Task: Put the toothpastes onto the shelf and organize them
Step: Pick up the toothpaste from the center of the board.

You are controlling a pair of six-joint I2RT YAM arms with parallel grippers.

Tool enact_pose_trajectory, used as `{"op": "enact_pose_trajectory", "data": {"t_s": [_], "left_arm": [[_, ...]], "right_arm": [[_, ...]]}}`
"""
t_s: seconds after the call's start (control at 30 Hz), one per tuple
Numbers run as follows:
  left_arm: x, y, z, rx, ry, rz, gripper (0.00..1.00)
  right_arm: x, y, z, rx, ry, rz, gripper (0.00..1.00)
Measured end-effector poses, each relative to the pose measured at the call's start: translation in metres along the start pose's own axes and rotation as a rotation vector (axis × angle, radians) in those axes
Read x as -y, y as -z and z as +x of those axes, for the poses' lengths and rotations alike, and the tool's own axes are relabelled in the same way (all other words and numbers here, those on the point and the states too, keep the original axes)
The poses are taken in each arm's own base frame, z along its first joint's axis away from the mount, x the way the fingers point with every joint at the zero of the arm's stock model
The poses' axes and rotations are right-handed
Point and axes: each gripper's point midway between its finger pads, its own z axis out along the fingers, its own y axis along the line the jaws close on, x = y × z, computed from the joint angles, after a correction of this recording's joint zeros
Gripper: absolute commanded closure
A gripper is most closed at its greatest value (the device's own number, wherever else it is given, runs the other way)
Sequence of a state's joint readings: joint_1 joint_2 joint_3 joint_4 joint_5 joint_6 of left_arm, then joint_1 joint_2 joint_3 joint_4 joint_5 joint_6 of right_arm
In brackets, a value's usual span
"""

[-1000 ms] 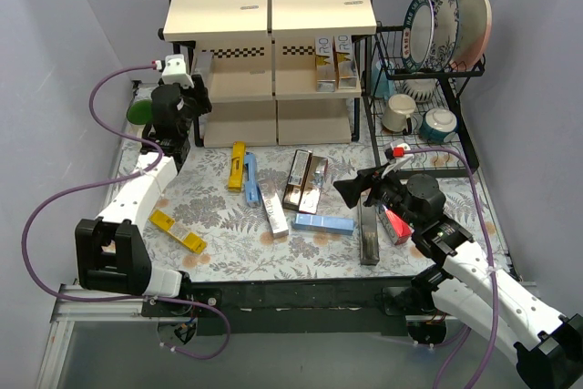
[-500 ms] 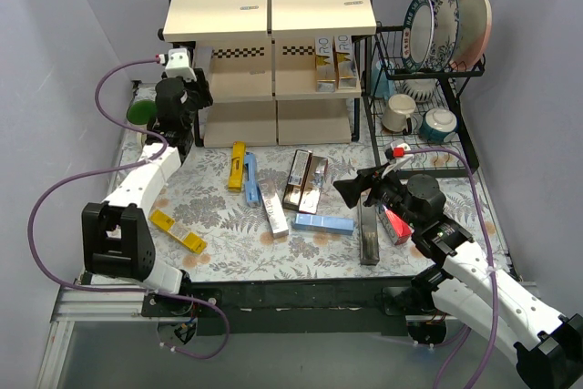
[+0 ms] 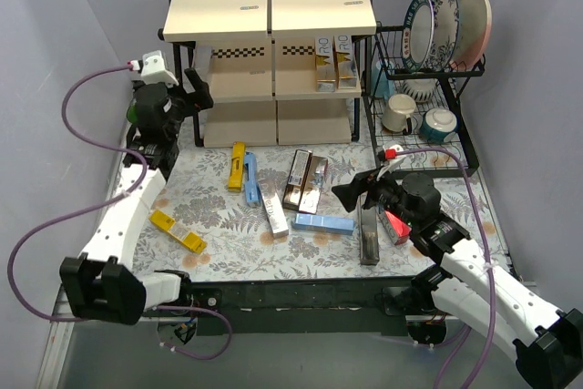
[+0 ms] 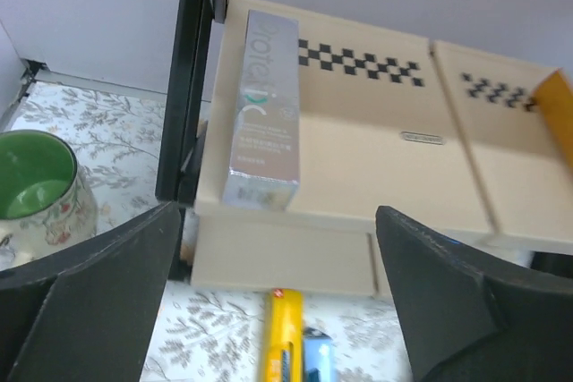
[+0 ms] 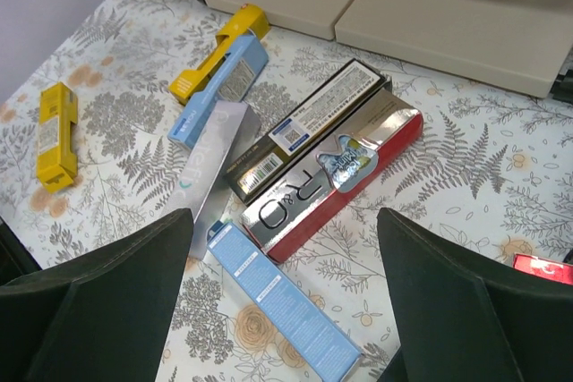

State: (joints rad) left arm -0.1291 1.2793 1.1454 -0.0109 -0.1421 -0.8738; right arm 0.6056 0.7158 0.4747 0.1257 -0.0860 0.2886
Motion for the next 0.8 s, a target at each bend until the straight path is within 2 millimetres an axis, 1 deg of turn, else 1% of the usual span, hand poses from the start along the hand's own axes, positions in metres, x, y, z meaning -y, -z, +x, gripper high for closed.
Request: {"op": "enact_pose_trajectory", "data": {"t_s": [0.07, 0.1, 0.13, 0.17, 0.2, 0.23, 0.3, 0.37, 0.43, 0.5, 0.57, 0.67, 0.73, 0.8], "left_arm": [[0.005, 0.021, -0.011, 0.010, 0.055, 0.011, 0.04], [0.007, 0.032, -0.012, 0.009, 0.085, 0.016, 0.03], [0.009, 0.041, -0.011, 0.002, 0.106, 0.020, 0.03], [0.014, 0.052, -0.006, -0.017, 0.135, 0.026, 0.02], [0.017, 0.059, 0.000, -0.036, 0.151, 0.030, 0.02], [0.024, 0.067, 0.013, -0.078, 0.171, 0.031, 0.02], [0.039, 0.077, 0.040, -0.162, 0.194, 0.037, 0.02], [0.059, 0.091, 0.080, -0.279, 0.209, 0.038, 0.02], [0.077, 0.110, 0.123, -0.407, 0.215, 0.037, 0.02], [0.087, 0.130, 0.161, -0.513, 0.217, 0.018, 0.02], [0.091, 0.149, 0.194, -0.593, 0.211, -0.016, 0.02], [0.096, 0.173, 0.229, -0.670, 0.195, -0.055, 0.03], [0.101, 0.185, 0.245, -0.702, 0.183, -0.069, 0.05], [0.107, 0.193, 0.256, -0.720, 0.173, -0.079, 0.06]], "right_arm": [[0.001, -0.001, 0.005, -0.020, 0.002, 0.003, 0.04], [0.002, -0.001, 0.007, -0.030, 0.000, 0.004, 0.02], [0.003, -0.002, 0.010, -0.042, -0.001, 0.006, 0.02], [0.003, -0.003, 0.014, -0.054, -0.003, 0.008, 0.01], [0.004, -0.004, 0.016, -0.065, -0.004, 0.008, 0.01], [0.005, -0.005, 0.019, -0.077, -0.006, 0.010, 0.01], [0.006, -0.008, 0.023, -0.101, -0.009, 0.013, 0.01], [0.008, -0.011, 0.029, -0.131, -0.014, 0.022, 0.01], [0.009, -0.013, 0.032, -0.151, -0.018, 0.029, 0.01], [0.011, -0.014, 0.036, -0.171, -0.023, 0.036, 0.01], [0.012, -0.014, 0.039, -0.181, -0.025, 0.040, 0.01], [0.012, -0.015, 0.039, -0.182, -0.025, 0.043, 0.01], [0.013, -0.015, 0.039, -0.182, -0.025, 0.045, 0.02], [0.013, -0.015, 0.039, -0.180, -0.025, 0.047, 0.02]]}}
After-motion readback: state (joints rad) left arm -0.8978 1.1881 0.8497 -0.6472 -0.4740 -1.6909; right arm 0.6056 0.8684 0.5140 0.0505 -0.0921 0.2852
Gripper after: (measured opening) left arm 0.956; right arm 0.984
